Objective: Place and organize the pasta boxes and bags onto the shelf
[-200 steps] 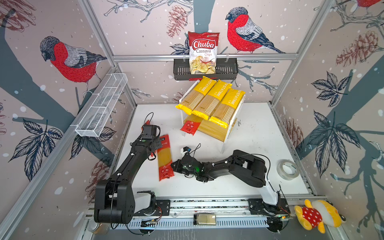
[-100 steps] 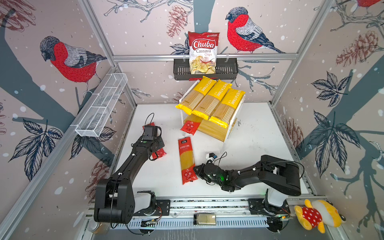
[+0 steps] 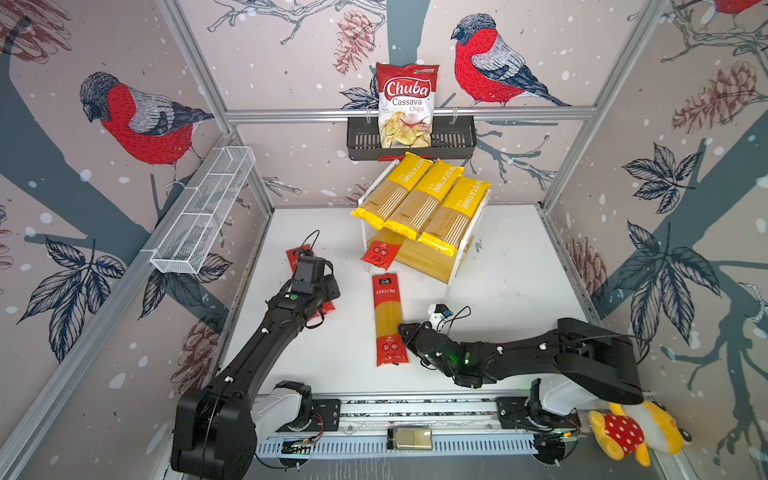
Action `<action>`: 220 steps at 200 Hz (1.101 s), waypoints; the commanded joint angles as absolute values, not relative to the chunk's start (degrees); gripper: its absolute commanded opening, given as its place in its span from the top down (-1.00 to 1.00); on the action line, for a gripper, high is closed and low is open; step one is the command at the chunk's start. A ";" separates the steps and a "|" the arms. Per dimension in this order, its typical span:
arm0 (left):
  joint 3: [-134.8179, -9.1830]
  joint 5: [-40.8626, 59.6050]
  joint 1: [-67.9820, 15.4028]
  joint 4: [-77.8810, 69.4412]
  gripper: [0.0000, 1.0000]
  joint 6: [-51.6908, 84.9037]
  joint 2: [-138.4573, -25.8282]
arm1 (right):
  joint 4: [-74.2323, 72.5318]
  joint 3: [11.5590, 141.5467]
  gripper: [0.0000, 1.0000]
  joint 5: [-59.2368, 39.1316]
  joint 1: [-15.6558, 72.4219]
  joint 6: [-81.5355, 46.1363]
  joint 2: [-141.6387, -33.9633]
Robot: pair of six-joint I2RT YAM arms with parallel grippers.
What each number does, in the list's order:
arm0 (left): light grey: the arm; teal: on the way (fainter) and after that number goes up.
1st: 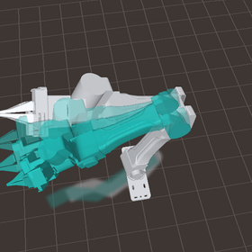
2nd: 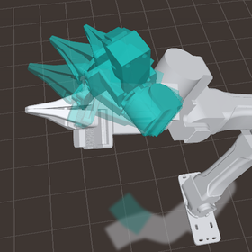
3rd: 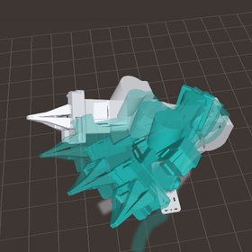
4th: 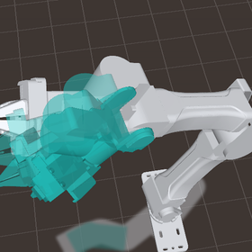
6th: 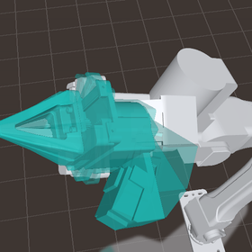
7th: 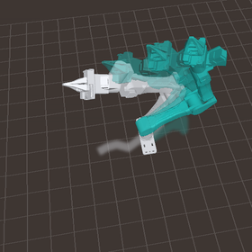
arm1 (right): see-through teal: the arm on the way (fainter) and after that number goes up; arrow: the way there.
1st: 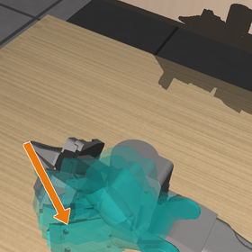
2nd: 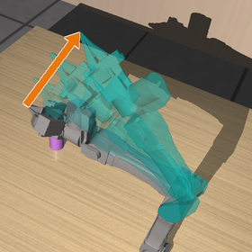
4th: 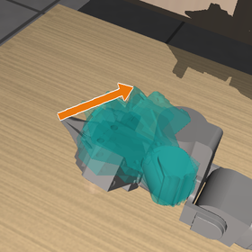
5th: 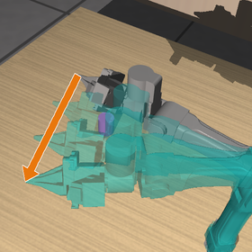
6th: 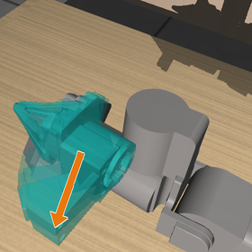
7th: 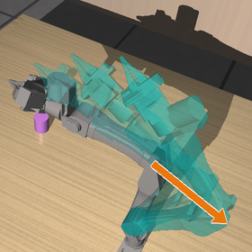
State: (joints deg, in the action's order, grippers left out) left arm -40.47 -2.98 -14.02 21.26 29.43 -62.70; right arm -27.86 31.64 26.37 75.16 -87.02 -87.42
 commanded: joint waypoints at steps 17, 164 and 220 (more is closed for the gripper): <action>-34.62 3.47 -18.90 15.21 0.14 38.71 -57.95 | -24.29 30.82 0.20 28.29 74.20 -83.44 -85.34; -22.25 8.07 -22.54 0.68 0.05 44.67 -57.44 | -27.83 40.49 0.25 15.28 73.73 -72.47 -93.96; -20.42 10.28 -22.59 -7.13 0.04 45.08 -61.91 | -24.67 35.90 0.05 26.41 72.82 -77.48 -91.72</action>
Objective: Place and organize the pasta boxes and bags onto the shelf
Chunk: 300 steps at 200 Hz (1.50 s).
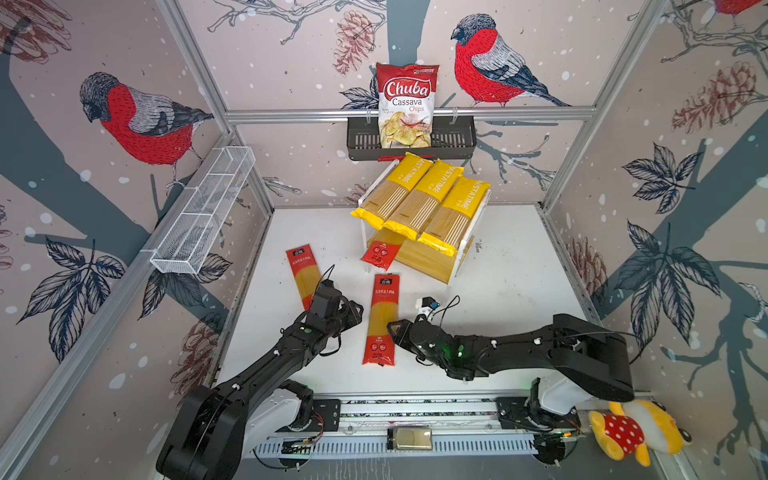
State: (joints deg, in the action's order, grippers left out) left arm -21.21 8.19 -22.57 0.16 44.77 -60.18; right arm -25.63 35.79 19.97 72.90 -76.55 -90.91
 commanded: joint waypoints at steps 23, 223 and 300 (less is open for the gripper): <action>-19.53 12.43 -22.72 -10.94 0.04 45.35 -65.03 | -27.48 36.84 -0.03 27.06 71.09 -75.69 -94.39; -17.70 16.28 -23.55 -25.76 0.56 45.63 -80.41 | -47.94 42.30 0.04 12.88 64.74 -66.90 -112.80; -17.09 15.33 -23.47 -21.17 0.73 45.17 -75.61 | -57.54 37.45 0.74 10.43 65.35 -68.59 -111.87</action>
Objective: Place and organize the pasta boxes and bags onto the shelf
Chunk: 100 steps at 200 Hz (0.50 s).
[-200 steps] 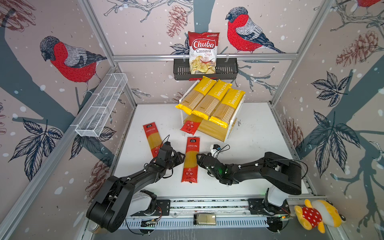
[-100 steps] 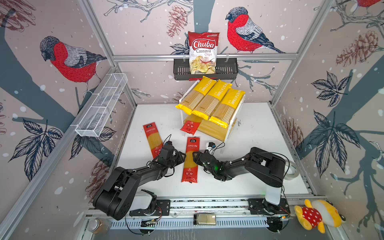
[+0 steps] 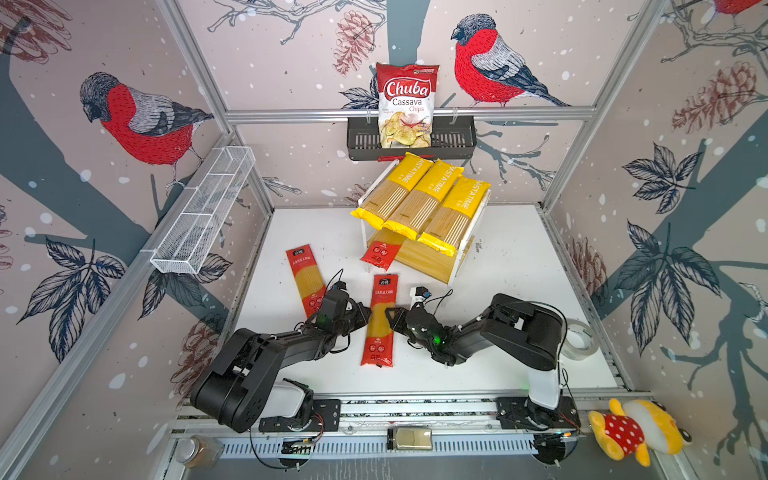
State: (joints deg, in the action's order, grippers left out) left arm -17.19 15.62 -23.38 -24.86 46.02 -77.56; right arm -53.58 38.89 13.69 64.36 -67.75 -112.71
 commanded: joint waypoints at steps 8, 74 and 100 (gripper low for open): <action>-17.58 14.68 -23.45 -18.73 0.72 45.01 -74.62 | -58.41 36.84 0.79 11.47 65.79 -69.12 -111.51; -21.99 10.62 -23.42 -3.88 0.63 44.59 -62.52 | -70.22 29.92 0.99 25.16 72.06 -72.85 -108.50; -23.44 9.95 -23.33 -0.75 0.63 43.86 -59.01 | -75.25 27.74 1.00 28.82 73.20 -72.84 -106.88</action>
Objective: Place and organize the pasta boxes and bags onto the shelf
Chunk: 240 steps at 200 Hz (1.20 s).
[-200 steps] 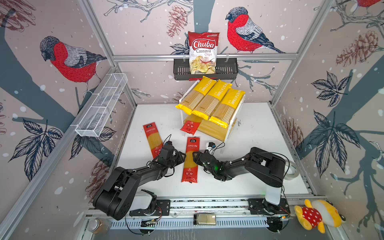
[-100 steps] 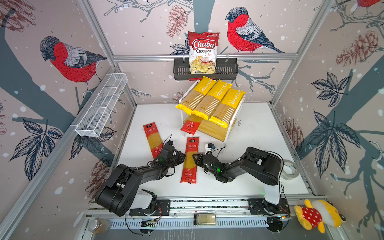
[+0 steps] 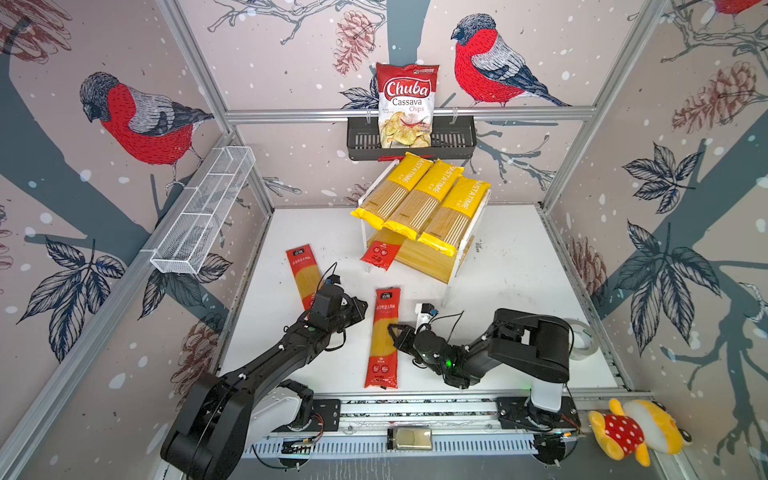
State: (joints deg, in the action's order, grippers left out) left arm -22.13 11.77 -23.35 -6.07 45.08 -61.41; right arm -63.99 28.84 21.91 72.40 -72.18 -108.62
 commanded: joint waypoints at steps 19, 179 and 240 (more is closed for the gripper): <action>-24.62 9.93 -23.29 1.26 0.62 43.94 -56.33 | -75.95 26.74 1.00 30.87 74.35 -72.99 -104.73; -29.52 7.72 -22.87 6.44 0.34 42.30 -43.80 | -64.70 28.54 1.00 38.30 79.86 -63.21 -89.04; -23.13 22.52 -13.57 -7.13 -0.14 50.83 -37.82 | -71.79 29.93 1.00 40.13 76.99 -56.40 -86.57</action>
State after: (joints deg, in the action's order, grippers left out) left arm -26.28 12.47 -17.47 2.74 44.58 -39.59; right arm -60.31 28.40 38.28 78.48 -60.80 -88.64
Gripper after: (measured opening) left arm 0.556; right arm 0.119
